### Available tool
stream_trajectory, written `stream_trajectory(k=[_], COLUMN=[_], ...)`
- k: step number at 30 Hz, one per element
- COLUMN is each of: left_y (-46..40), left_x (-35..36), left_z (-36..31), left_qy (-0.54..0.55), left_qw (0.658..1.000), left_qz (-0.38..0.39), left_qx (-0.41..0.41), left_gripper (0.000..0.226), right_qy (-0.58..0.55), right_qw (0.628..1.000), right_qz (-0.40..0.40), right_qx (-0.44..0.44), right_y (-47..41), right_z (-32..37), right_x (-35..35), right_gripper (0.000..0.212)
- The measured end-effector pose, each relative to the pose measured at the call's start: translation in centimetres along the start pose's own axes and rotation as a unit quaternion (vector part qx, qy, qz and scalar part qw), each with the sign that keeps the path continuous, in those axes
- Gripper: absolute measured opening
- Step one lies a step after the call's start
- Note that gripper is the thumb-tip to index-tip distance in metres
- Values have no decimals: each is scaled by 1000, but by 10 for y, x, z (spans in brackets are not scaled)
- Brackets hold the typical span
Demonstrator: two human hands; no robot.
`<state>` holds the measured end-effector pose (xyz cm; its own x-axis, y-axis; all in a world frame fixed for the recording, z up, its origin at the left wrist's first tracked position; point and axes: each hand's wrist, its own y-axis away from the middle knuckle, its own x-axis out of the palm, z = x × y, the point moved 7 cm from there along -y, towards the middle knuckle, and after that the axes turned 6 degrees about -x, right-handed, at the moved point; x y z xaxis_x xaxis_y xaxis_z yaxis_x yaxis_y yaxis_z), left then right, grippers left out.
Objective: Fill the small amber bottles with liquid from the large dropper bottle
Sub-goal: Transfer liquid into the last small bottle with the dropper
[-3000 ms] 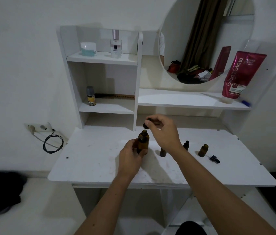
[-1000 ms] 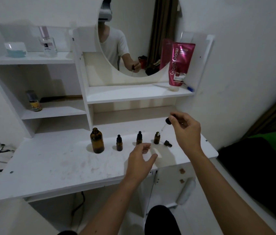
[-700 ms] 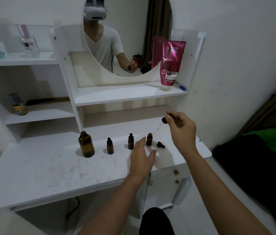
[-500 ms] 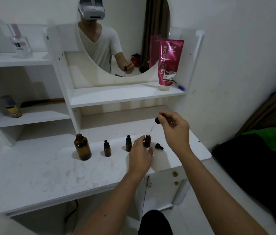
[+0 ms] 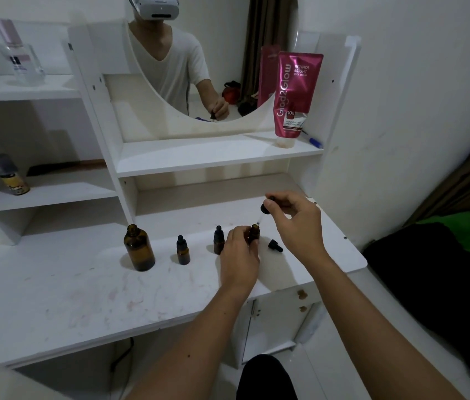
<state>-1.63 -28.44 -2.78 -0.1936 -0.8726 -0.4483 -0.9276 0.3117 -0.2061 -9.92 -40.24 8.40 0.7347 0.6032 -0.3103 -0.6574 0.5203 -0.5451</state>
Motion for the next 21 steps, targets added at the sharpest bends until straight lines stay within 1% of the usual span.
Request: stream_trajectory(k=[4,11,16,21], left_y=[2,1,2,4], left_x=[-1,1,2,1], left_z=[-1,0,2,2], left_qy=[4,2,-4,-6], left_qw=[1000,1000,1000,1000], left_qz=[2,9,9,10], left_qx=[10,13,7,9], left_gripper=[22,24,24,24], right_qy=[14,27,17,30], right_qw=[1000,999,997,997], right_qz=[17,24,48,31], right_qx=[10,28,54,69], right_y=[2,3,1,0], right_z=[-5,-9,-14,-17], right_x=[11,18,19,20], right_gripper=[5,10,12,8])
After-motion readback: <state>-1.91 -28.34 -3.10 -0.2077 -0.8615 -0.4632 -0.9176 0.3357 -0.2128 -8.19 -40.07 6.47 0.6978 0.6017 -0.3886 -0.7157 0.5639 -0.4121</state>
